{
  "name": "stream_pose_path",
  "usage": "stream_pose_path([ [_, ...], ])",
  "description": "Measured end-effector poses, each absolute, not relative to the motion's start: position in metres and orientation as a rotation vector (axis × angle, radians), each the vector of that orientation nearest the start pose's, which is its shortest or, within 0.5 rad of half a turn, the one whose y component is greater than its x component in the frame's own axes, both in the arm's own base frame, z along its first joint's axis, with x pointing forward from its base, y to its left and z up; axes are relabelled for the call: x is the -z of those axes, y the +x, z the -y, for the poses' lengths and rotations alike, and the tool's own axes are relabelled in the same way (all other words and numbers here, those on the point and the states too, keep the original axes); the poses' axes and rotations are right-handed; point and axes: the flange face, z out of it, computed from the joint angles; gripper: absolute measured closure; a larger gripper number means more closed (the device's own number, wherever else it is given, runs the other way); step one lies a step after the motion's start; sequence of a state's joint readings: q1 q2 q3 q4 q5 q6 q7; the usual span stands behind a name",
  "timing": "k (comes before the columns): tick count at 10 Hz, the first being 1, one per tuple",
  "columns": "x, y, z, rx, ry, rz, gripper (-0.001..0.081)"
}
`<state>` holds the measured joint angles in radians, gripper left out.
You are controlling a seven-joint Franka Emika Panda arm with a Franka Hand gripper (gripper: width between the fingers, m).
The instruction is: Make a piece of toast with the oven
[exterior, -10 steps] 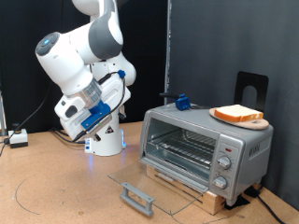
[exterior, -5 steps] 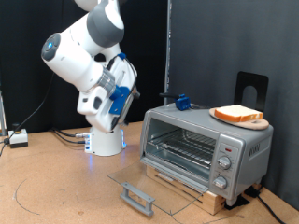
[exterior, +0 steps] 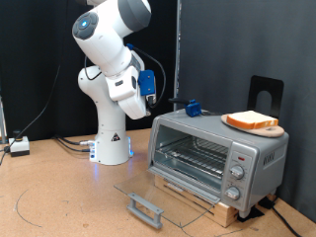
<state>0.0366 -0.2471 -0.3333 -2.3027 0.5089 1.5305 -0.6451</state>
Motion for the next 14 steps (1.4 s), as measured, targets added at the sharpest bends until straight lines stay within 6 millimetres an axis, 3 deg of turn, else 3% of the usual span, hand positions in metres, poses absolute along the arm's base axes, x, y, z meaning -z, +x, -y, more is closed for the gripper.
stream_pose_path([
  [2,-0.437,0.410,0.057,-0.141,-2.317,0.501,-0.0003],
  [5,-0.467,0.395,0.028,0.028,-2.261,0.781,-0.0003],
  [10,-0.501,0.356,-0.020,0.045,-2.259,0.989,-0.0003],
  [14,-0.506,0.339,-0.035,0.077,-2.228,1.011,-0.0003],
])
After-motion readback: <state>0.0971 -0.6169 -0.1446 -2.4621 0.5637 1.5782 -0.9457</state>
